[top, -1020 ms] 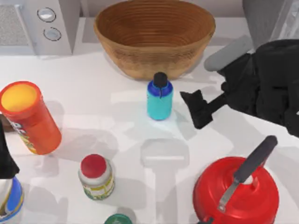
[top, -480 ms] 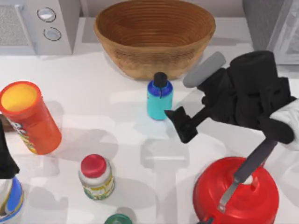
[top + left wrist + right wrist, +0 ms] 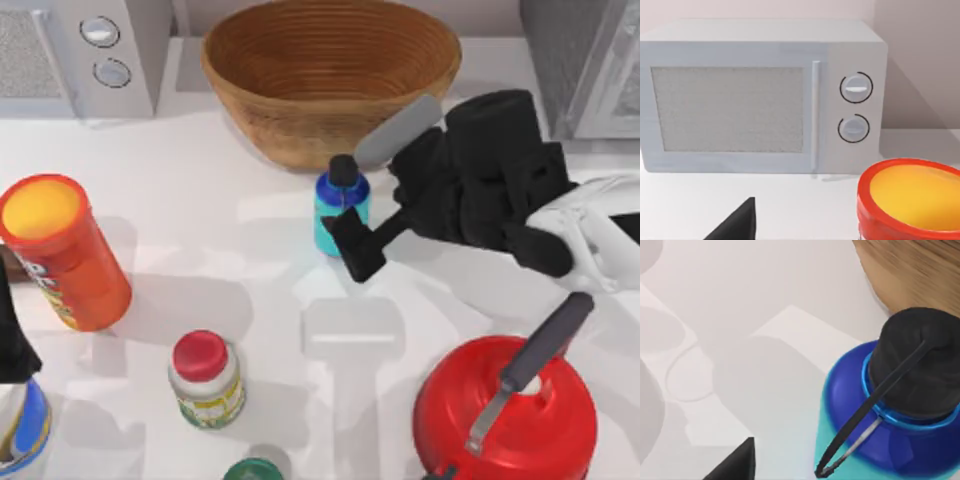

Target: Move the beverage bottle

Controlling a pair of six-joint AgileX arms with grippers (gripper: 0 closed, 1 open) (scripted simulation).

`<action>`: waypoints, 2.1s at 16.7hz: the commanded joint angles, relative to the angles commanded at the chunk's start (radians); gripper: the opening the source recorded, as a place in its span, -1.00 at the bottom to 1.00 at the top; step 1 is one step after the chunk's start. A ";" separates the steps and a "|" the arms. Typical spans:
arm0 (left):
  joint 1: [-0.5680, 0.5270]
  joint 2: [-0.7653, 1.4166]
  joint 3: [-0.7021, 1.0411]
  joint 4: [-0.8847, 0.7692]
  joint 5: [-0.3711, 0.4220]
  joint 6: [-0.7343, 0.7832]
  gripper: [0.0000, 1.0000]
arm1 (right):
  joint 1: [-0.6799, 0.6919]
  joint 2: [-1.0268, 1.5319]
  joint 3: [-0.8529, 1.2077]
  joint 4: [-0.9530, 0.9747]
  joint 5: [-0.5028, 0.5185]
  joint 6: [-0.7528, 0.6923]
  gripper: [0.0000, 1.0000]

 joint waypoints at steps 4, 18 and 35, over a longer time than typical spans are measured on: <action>0.000 0.000 0.000 0.000 0.000 0.000 1.00 | 0.019 0.154 0.114 0.046 0.017 0.011 1.00; 0.000 0.000 0.000 0.000 0.000 0.000 1.00 | 0.021 0.252 0.146 0.108 0.021 0.013 0.10; 0.000 0.000 0.000 0.000 0.000 0.000 1.00 | 0.018 0.251 0.146 0.108 0.022 0.014 -1.00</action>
